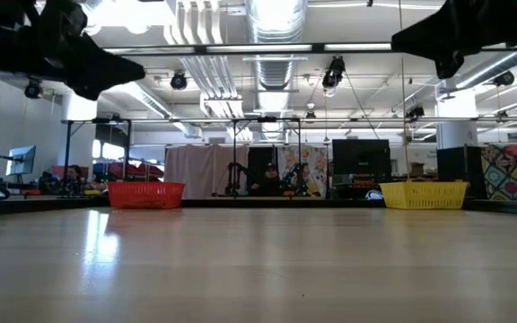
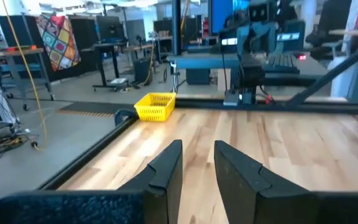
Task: Sort crayons
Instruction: Return to Home Position
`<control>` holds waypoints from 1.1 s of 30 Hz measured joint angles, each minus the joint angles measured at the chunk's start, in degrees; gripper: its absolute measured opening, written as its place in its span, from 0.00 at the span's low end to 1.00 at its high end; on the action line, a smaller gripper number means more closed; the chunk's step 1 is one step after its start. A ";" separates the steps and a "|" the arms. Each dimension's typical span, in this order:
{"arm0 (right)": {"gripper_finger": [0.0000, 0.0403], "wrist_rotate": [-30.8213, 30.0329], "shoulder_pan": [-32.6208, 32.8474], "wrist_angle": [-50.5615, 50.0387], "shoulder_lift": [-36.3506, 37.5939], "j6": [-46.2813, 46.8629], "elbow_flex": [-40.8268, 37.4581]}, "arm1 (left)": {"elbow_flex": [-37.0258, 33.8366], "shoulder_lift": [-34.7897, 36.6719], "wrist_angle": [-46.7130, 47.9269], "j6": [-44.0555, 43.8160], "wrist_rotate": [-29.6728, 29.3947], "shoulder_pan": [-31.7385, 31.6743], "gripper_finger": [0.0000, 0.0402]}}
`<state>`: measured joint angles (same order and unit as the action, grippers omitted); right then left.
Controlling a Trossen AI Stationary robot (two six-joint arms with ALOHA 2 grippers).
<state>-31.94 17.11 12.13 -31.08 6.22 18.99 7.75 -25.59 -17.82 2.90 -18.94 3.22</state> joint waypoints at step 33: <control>0.13 4.15 -0.92 6.25 24.29 -1.47 -15.97 | -3.77 25.01 11.95 -0.92 0.88 -0.35 0.19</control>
<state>-27.80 16.19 18.38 -6.78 4.75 3.01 3.98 -0.58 -5.88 1.98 -18.06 2.87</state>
